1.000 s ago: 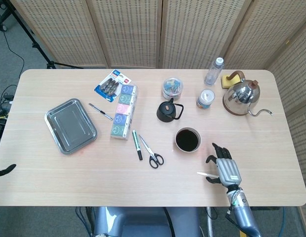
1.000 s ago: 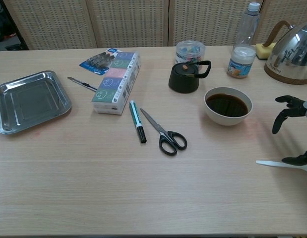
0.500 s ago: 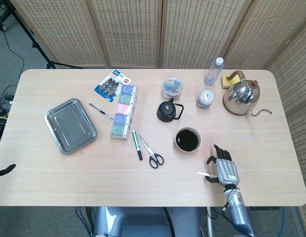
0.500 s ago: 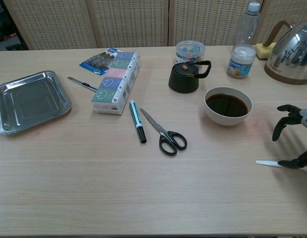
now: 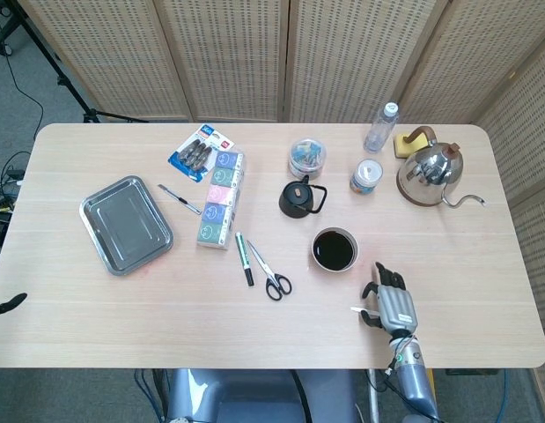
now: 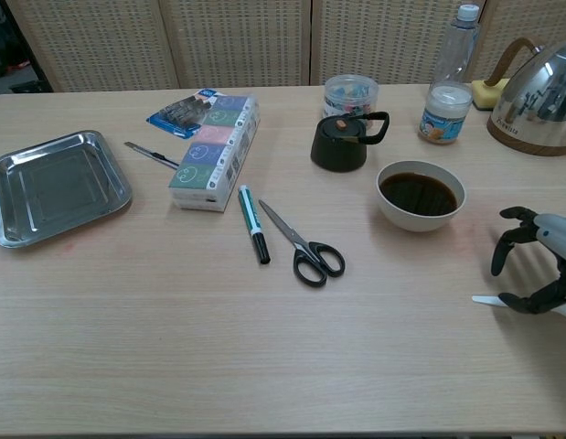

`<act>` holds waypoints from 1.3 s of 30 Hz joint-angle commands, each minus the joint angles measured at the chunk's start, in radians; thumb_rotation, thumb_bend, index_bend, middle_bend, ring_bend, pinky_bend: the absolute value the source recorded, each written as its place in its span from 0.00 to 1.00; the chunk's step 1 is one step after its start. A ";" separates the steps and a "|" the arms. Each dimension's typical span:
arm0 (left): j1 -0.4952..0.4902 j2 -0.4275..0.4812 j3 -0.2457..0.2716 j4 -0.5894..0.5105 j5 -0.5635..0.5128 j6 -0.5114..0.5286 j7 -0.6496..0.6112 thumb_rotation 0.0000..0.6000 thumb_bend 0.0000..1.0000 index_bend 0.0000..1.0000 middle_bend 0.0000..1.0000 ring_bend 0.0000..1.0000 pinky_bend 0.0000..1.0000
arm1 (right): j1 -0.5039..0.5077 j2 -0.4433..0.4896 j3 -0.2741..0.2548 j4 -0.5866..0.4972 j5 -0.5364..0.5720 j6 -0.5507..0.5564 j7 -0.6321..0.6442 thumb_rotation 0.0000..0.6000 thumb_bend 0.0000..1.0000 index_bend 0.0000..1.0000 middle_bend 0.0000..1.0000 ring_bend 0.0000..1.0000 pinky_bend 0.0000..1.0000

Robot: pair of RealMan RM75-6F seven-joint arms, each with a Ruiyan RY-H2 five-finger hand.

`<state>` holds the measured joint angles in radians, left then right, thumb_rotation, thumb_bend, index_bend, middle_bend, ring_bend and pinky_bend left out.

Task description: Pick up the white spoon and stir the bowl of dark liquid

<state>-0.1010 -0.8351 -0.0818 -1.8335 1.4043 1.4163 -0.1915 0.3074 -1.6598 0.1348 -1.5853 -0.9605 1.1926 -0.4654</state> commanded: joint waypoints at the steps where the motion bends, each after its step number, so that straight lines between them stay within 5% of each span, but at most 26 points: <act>1: 0.000 0.001 0.000 0.001 0.000 -0.001 -0.002 1.00 0.00 0.00 0.00 0.00 0.00 | 0.001 -0.004 -0.004 0.002 -0.002 0.002 0.001 1.00 0.39 0.46 0.00 0.00 0.00; 39: -0.003 0.002 0.001 0.001 0.000 -0.004 -0.004 1.00 0.00 0.00 0.00 0.00 0.00 | 0.002 -0.043 -0.033 0.050 -0.014 0.012 -0.013 1.00 0.41 0.46 0.00 0.00 0.00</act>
<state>-0.1036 -0.8335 -0.0806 -1.8327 1.4042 1.4123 -0.1953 0.3088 -1.7025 0.1012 -1.5353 -0.9745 1.2045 -0.4782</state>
